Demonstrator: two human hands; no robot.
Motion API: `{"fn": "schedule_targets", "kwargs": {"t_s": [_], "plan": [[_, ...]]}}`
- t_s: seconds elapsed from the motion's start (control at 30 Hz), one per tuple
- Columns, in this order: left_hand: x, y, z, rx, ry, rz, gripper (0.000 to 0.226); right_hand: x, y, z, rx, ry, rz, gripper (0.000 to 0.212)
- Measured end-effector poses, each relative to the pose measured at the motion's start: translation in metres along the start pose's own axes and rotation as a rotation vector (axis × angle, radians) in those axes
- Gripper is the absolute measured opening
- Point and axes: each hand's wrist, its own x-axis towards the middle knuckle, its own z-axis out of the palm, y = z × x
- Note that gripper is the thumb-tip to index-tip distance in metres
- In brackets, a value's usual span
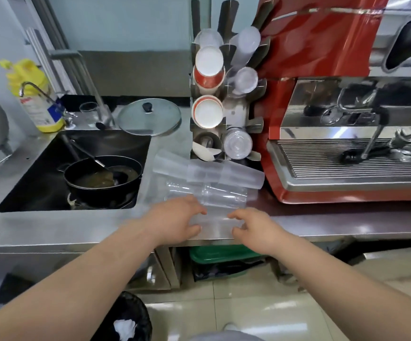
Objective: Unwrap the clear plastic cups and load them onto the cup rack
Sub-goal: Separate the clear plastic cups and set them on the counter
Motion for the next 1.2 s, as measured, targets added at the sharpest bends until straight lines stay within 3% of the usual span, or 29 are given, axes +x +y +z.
{"fn": "schedule_targets", "kwargs": {"t_s": [0.2,0.43,0.63,0.9,1.2], "plan": [[0.057,0.019,0.003,0.074,0.176,0.020,0.061,0.021,0.043,-0.013,-0.011,0.211,-0.047,0.062],[0.103,0.016,0.003,0.258,0.128,0.010,0.077,0.054,0.047,0.001,0.073,0.172,-0.018,0.081],[0.119,-0.010,0.007,0.307,0.064,0.015,0.082,0.072,0.041,0.011,-0.005,0.183,0.003,0.082],[0.127,-0.035,0.023,0.305,0.120,0.166,0.074,0.077,0.035,0.018,0.023,0.232,0.075,0.070],[0.128,-0.048,0.024,0.086,0.082,0.321,0.079,0.048,0.036,0.009,0.192,0.272,0.084,0.073]]}}
